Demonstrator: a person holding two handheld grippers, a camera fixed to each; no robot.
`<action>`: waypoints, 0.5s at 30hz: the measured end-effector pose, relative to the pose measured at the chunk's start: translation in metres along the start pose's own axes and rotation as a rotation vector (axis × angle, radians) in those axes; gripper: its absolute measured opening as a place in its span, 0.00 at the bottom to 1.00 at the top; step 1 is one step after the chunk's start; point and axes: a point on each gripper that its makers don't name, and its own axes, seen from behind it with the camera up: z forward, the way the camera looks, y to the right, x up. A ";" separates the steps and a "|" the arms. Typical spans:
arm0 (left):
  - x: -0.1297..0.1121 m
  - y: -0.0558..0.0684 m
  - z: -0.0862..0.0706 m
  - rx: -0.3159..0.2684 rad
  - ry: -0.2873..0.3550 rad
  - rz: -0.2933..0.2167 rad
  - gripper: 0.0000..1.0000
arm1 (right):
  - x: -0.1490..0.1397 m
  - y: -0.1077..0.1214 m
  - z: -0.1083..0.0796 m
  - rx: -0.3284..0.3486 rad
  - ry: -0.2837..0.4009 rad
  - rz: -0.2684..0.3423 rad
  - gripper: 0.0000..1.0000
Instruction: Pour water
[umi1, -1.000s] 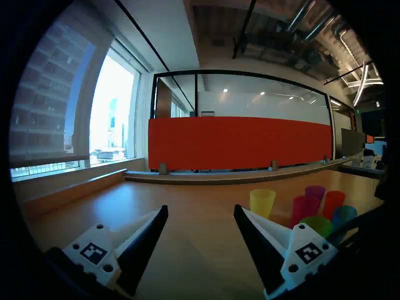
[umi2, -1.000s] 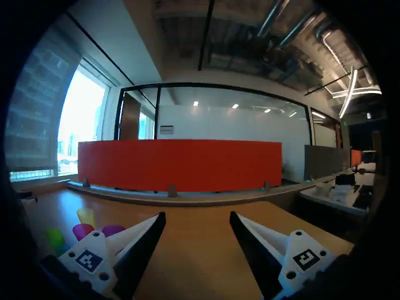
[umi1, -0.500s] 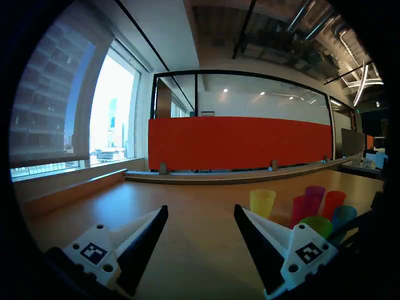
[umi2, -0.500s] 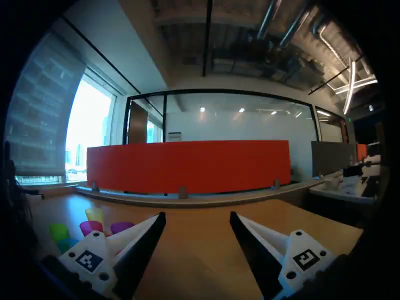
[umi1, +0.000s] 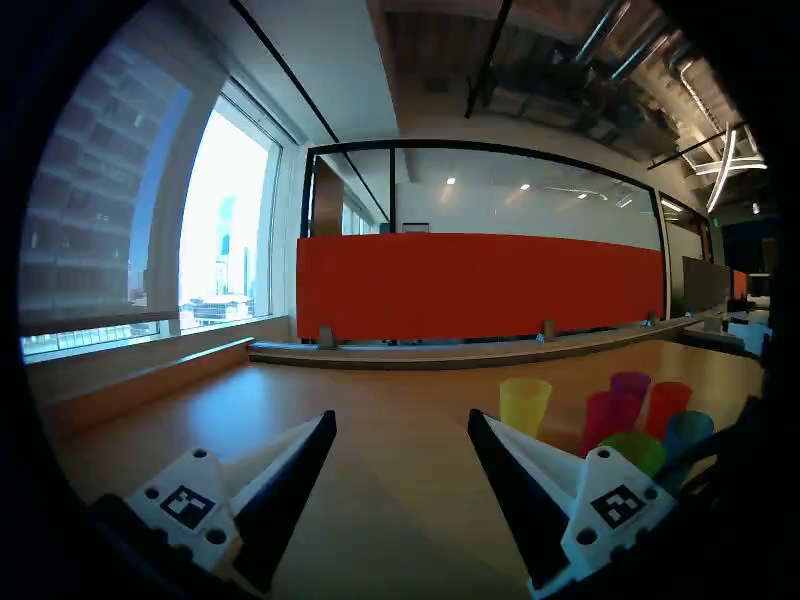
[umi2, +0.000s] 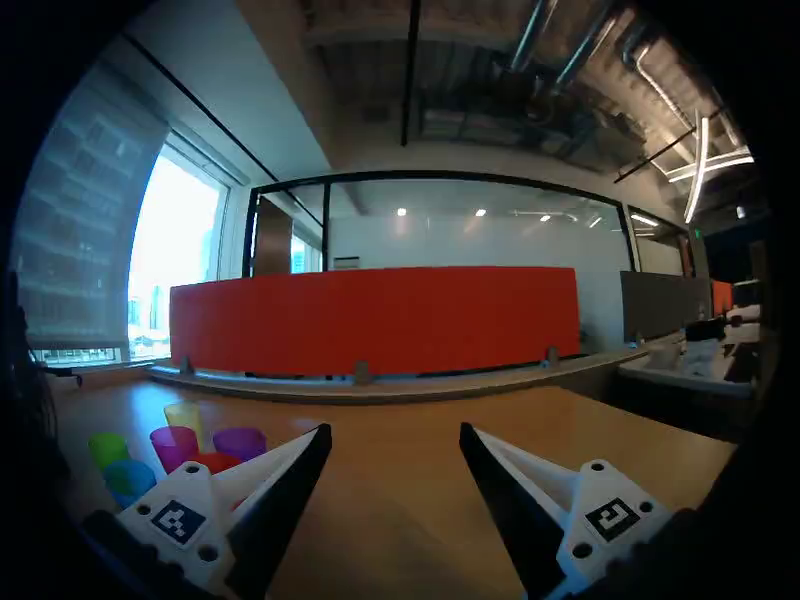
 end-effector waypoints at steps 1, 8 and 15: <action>0.000 0.000 0.000 0.000 0.000 0.000 0.98 | -0.001 0.000 0.000 -0.001 -0.003 -0.003 0.99; 0.000 0.000 0.000 0.000 0.000 0.000 0.98 | -0.008 0.001 0.003 -0.004 -0.025 -0.014 0.99; 0.000 0.000 0.000 0.000 0.000 0.000 0.98 | -0.016 0.004 0.005 -0.015 -0.056 -0.030 0.99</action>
